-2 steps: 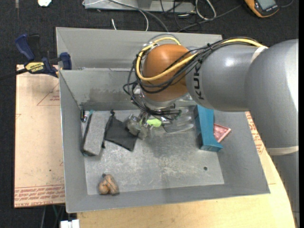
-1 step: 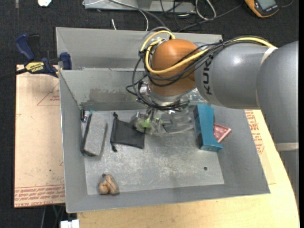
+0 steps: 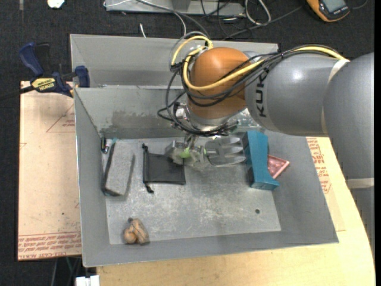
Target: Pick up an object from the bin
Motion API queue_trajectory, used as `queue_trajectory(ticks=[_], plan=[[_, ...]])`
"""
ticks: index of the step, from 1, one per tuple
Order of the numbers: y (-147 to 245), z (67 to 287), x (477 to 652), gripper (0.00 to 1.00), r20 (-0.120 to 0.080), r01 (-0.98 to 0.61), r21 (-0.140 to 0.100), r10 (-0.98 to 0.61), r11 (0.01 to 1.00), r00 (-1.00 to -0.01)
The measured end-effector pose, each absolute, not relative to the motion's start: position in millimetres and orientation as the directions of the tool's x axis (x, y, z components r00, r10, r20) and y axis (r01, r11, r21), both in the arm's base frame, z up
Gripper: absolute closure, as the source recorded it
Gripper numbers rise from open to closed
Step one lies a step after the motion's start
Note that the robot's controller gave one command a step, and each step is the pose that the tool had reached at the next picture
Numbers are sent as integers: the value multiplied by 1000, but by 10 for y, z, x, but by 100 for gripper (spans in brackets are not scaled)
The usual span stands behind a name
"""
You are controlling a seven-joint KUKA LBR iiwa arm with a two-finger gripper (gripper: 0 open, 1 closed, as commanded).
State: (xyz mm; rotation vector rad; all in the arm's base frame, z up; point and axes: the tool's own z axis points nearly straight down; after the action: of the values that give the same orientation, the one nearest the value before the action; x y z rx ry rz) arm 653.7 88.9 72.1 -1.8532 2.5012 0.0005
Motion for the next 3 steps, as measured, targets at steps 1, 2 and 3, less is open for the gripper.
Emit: queue_trajectory(ticks=[1, 2, 3], plan=[[990, 1463, 6476, 100, -24, -965, -14, -965, 262, -262], [1121, 1649, 6538, 100, -25, -985, -20, -985, 170, -170], [1132, 1253, 6439, 100, -25, -998, -26, -998, 50, -49]])
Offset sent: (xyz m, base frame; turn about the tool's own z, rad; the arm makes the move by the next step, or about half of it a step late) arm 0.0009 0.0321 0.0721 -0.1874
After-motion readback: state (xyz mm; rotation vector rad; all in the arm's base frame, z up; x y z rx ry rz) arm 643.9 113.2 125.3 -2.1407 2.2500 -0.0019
